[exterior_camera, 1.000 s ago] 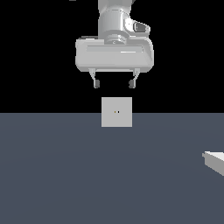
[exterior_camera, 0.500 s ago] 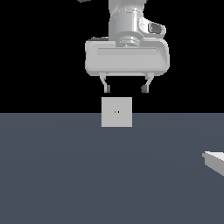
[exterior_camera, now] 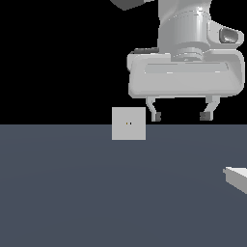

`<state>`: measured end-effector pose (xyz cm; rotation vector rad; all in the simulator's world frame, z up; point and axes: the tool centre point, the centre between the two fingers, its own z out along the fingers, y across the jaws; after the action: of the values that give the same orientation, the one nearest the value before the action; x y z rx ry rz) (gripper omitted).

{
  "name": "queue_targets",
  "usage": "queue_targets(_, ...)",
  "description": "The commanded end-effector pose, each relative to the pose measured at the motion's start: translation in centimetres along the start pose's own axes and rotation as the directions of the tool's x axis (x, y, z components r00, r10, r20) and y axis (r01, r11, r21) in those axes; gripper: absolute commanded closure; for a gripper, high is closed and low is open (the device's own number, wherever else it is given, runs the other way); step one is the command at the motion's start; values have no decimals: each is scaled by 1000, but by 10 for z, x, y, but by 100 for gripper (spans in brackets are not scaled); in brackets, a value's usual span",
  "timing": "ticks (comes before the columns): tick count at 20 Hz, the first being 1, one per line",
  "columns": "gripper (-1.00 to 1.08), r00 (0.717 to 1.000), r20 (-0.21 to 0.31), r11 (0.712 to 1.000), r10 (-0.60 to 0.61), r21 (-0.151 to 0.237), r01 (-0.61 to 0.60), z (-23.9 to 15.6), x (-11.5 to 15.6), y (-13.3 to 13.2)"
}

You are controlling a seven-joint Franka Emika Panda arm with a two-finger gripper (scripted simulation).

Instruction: Plug the charger into the wall socket.

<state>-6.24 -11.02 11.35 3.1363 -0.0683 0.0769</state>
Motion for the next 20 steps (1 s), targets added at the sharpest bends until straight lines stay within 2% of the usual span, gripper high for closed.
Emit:
queue_targets(1,-92,1000,-12,1000,9,-2,-9,12,-12,21)
queue_targets(10,-92,999,-39,1000,30,-2,-30,43,-39,72)
queue_targets(15,-92,998,-46,999,34,0,-34,50,-44,83)
queue_targets(20,-92,998,-45,999,34,1,-34,50,-43,82)
